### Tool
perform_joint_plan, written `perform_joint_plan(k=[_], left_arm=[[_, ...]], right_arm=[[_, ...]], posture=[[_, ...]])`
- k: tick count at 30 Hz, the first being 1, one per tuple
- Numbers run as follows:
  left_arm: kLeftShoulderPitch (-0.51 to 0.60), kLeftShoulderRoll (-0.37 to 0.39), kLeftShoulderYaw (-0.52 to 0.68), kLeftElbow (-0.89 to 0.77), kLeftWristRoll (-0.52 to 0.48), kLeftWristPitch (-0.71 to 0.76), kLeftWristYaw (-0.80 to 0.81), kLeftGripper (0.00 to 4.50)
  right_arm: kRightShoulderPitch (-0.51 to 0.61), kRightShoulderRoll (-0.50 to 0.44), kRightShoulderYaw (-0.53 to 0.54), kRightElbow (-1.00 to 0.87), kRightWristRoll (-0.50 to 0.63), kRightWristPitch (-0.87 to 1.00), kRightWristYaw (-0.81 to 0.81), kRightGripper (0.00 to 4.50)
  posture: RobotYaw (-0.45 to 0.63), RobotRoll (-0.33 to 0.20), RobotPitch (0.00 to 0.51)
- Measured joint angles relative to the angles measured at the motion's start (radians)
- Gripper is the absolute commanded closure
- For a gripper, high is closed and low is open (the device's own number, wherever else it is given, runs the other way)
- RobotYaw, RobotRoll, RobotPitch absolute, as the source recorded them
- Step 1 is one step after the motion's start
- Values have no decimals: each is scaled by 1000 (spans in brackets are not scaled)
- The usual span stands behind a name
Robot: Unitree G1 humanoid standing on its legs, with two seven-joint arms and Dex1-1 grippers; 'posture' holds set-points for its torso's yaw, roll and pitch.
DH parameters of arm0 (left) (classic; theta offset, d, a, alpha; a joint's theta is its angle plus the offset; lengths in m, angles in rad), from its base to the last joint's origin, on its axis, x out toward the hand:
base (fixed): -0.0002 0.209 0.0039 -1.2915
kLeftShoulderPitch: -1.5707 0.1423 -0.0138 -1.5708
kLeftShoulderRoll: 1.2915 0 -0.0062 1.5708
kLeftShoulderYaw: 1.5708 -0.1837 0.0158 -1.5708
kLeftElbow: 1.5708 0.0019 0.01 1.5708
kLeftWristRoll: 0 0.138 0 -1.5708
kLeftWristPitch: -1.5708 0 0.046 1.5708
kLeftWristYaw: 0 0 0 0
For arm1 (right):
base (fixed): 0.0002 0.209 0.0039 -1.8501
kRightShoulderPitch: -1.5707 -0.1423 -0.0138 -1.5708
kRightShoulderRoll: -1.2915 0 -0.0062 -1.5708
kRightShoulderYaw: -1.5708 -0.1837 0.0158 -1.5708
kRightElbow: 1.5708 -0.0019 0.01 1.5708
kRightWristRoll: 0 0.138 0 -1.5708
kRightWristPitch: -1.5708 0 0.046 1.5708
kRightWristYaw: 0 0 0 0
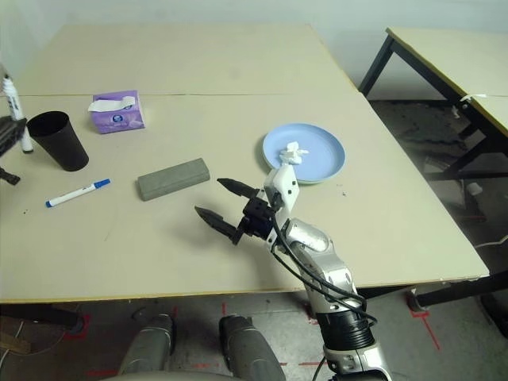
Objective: Organize and tidy the items on the table.
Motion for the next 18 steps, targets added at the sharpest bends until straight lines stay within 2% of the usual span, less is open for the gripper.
perform_joint_plan(k=[9,18], left_arm=[[-246,27,-117,372,133,-163,92,4229],[-377,24,-193,676,191,-335,89,4229]], right_arm=[[10,1,14,-7,-9,-1,5,0],[59,-4,22,-41,-20,-1,-2,0]], posture=[[21,0,156],[-19,0,161]])
